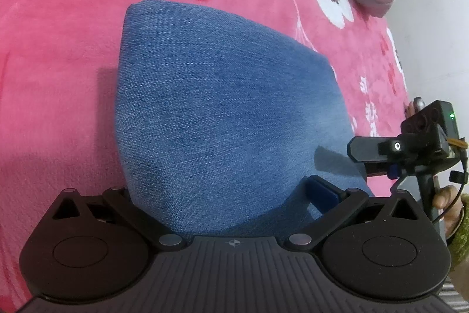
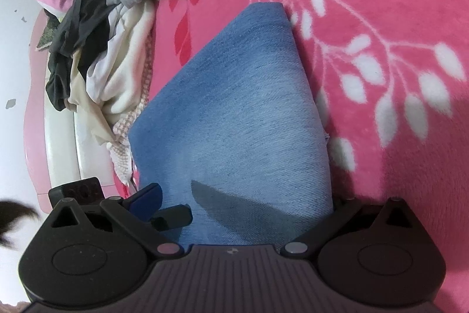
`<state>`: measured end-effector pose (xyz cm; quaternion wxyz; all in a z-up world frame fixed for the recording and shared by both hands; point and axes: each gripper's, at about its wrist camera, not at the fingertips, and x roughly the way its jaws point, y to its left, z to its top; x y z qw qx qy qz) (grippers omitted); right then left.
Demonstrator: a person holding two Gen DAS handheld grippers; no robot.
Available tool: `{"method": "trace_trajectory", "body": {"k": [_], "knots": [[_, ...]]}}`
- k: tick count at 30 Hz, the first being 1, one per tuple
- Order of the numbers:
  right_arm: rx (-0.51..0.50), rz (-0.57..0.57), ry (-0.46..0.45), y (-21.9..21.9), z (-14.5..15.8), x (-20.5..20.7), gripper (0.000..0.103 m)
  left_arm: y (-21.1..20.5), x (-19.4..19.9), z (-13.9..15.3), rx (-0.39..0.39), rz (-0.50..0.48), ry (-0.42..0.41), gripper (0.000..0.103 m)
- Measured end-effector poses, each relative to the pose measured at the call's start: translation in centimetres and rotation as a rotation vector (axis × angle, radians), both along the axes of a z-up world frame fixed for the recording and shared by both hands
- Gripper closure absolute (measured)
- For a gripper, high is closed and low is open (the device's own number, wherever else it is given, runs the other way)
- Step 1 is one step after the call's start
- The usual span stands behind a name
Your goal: Fold clothes
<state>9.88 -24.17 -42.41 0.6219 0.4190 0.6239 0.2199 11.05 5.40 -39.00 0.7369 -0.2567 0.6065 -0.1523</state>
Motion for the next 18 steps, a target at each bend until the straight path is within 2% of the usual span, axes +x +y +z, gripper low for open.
{"method": "trace_trajectory", "body": {"k": [18], "knots": [[-0.038, 0.0, -0.03, 0.54, 0.17, -0.3, 0.0, 0.12, 0.44, -0.15, -0.007, 0.032, 0.024, 0.0]]}}
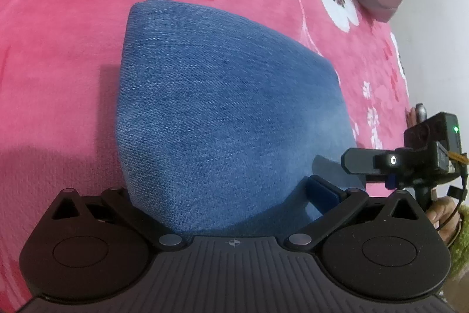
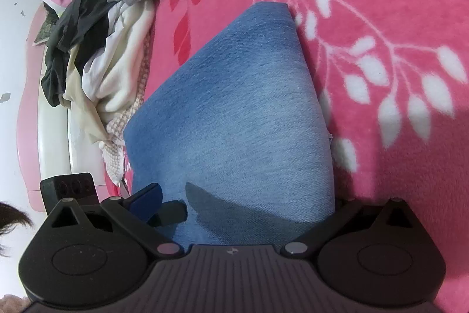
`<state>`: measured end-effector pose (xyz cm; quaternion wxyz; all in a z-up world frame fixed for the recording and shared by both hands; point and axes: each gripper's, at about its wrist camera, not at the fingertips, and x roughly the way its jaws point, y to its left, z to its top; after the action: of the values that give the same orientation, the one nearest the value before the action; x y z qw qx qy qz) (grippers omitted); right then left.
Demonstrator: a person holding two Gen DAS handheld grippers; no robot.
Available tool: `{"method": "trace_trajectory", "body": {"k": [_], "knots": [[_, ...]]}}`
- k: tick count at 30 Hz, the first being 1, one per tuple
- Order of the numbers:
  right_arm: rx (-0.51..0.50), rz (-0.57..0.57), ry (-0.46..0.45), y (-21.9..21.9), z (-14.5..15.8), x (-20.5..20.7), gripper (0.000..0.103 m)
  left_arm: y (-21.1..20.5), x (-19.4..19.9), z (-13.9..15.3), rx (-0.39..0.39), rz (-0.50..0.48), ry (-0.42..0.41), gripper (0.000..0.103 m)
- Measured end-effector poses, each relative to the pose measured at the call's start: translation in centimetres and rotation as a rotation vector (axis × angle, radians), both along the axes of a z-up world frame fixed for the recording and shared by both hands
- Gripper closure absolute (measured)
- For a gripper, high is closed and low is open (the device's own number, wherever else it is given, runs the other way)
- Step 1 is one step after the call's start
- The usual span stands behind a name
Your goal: Fold clothes
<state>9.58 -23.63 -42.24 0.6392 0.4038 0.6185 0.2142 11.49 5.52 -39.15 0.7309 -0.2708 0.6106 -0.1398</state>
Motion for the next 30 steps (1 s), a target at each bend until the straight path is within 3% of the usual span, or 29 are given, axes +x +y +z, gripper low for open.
{"method": "trace_trajectory", "body": {"k": [17, 24, 30], "knots": [[0.022, -0.003, -0.012, -0.4, 0.1, -0.2, 0.0, 0.1, 0.1, -0.1, 0.011, 0.033, 0.007, 0.0], [0.035, -0.024, -0.011, -1.7, -0.1, -0.5, 0.022, -0.3, 0.2, 0.2, 0.061, 0.029, 0.003, 0.002], [0.02, -0.012, -0.012, -1.9, -0.3, -0.5, 0.032, -0.5, -0.1, 0.5, 0.102, 0.017, -0.01, 0.005]]}}
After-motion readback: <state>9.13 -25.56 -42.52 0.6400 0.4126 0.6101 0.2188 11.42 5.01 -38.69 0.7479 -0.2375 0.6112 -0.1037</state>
